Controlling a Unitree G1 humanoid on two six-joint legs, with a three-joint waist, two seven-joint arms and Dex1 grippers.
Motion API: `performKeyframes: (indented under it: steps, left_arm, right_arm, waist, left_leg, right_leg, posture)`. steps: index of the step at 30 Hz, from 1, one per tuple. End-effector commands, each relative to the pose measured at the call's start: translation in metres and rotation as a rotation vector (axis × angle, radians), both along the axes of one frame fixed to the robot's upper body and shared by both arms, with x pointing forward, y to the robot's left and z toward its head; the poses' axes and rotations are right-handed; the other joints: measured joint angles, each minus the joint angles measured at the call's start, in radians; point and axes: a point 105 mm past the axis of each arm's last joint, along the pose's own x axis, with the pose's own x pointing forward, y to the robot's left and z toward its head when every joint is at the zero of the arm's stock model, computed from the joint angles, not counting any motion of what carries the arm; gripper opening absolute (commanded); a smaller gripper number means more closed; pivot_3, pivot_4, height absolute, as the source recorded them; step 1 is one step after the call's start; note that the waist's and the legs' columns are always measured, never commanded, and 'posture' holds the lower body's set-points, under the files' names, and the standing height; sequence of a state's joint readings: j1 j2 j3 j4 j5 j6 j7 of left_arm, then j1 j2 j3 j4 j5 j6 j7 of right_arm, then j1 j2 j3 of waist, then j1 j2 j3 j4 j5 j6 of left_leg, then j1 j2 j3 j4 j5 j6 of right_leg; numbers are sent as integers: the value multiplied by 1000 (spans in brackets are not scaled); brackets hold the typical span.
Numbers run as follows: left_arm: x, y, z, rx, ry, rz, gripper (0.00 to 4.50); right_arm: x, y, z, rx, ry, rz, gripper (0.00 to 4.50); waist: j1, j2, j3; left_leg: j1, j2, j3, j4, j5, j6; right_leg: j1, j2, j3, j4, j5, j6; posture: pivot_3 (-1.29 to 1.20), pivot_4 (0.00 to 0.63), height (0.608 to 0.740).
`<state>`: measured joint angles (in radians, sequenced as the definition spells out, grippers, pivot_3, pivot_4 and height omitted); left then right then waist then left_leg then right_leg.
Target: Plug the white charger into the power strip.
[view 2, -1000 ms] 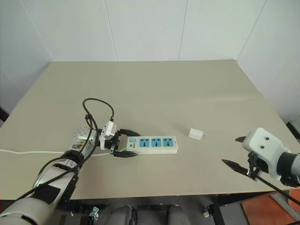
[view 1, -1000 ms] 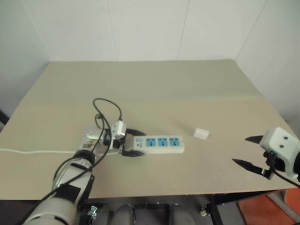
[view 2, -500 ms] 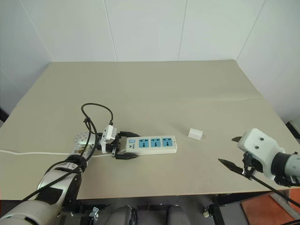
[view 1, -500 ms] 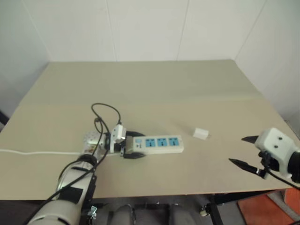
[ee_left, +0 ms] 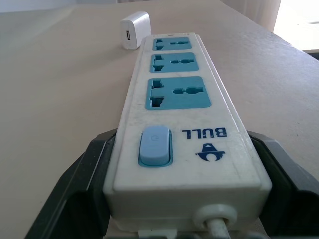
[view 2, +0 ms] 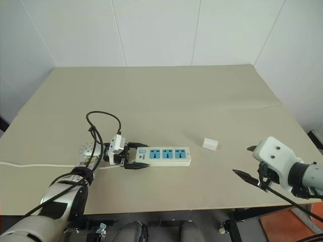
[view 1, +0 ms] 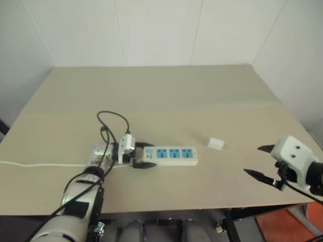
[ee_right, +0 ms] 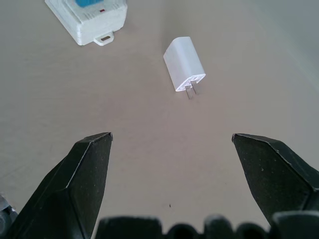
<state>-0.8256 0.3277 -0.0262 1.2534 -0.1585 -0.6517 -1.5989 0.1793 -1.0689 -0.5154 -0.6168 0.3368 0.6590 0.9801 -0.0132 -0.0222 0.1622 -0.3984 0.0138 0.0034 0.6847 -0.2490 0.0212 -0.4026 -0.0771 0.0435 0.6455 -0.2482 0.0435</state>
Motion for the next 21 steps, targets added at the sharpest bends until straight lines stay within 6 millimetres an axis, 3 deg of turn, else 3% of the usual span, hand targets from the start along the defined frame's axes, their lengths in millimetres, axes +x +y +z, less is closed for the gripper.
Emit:
performKeyframes:
  steps: [1,10,16,21]
  left_arm:
    - [-6,-5,-7,80,21,-69,3322]
    - [-7,-12,-7,113,26,-111,3322]
    - [-10,-14,-8,88,34,-113,3322]
    - [-10,-17,-6,73,22,-115,3322]
  right_arm:
    - [7,10,19,-18,43,62,4500]
    - [64,45,33,-131,266,142,4500]
    - [105,66,19,-255,351,162,4500]
    - [129,70,9,-345,400,136,4500]
  waist:
    - [-2,0,0]
    - [1,0,0]
    - [5,1,-1]
    - [11,1,-1]
  left_leg:
    - [0,0,0,0,0,0]
    - [-2,1,-1,0,0,0]
    - [-7,0,-1,1,0,0]
    - [-9,-1,-1,1,0,0]
  right_leg:
    - [0,0,0,0,0,0]
    - [-2,0,-1,-2,0,0]
    - [-6,-1,-2,-3,0,0]
    - [-10,-1,-2,2,0,0]
  posture:
    - [0,150,740]
    - [0,150,740]
    - [0,150,740]
    - [0,150,740]
